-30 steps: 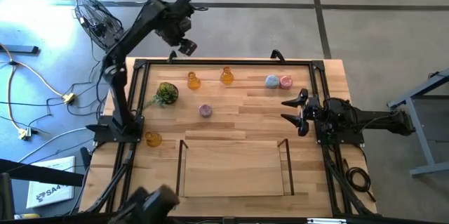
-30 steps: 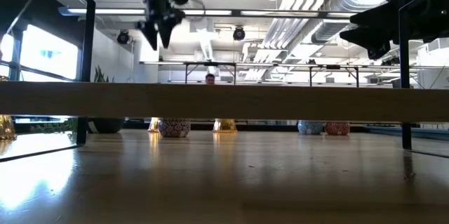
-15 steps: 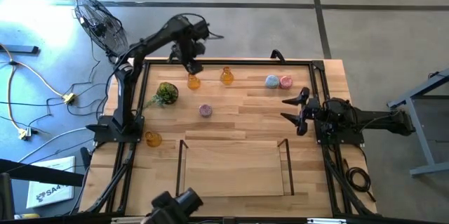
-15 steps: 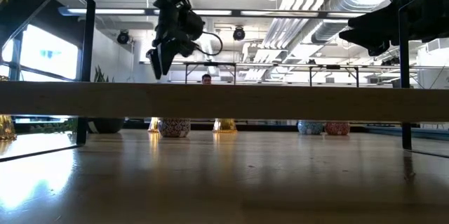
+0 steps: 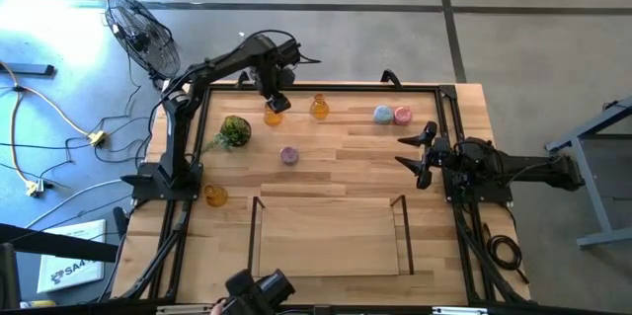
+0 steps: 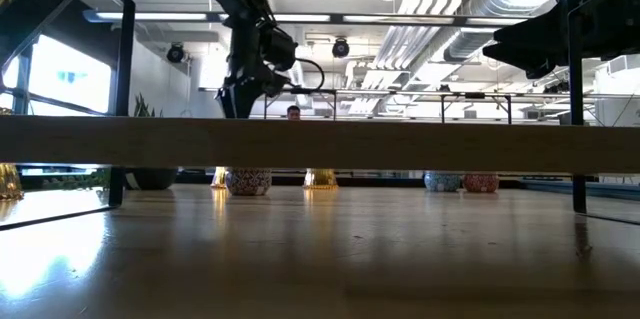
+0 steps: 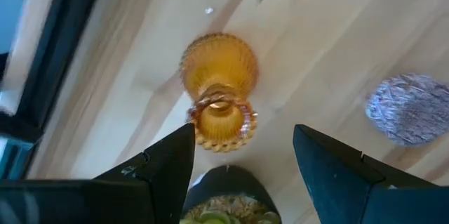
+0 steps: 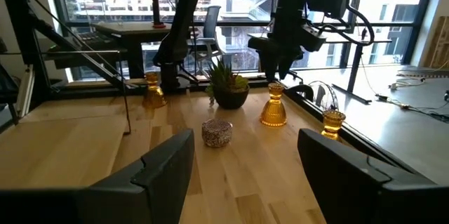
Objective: Pick & Place candle stick holders
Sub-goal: Put the top right gold glass candle holder on the shelf
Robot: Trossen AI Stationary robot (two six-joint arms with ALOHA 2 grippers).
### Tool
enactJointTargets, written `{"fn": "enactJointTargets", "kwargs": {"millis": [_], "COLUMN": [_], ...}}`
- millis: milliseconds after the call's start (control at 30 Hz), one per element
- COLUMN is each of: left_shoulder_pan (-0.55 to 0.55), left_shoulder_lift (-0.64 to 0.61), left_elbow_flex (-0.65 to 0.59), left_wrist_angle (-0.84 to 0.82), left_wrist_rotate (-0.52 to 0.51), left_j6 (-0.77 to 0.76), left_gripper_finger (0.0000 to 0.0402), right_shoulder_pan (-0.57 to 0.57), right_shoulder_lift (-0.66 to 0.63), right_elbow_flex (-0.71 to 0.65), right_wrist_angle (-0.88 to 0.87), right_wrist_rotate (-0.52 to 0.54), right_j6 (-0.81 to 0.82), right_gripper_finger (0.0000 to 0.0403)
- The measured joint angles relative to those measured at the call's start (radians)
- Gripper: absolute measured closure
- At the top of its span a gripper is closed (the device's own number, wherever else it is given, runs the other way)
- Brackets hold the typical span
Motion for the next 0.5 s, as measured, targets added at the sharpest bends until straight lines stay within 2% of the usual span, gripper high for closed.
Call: {"fn": "enactJointTargets", "kwargs": {"millis": [300, 500], "left_shoulder_pan": [0.000, -0.008], "left_shoulder_lift": [0.000, 0.000], "left_elbow_flex": [-0.001, -0.001], "left_wrist_angle": [-0.010, -0.009], "left_wrist_rotate": [0.006, 0.087], "left_j6": [-0.212, -0.248], "left_gripper_finger": [0.0165, 0.0165], "right_shoulder_pan": [0.000, 0.000], "right_shoulder_lift": [0.000, 0.000], "right_elbow_flex": [0.000, 0.000], "right_wrist_angle": [-0.033, -0.040], "right_wrist_rotate": [0.000, 0.000], "right_j6": [0.000, -0.004], "right_gripper_finger": [0.0153, 0.0153]}}
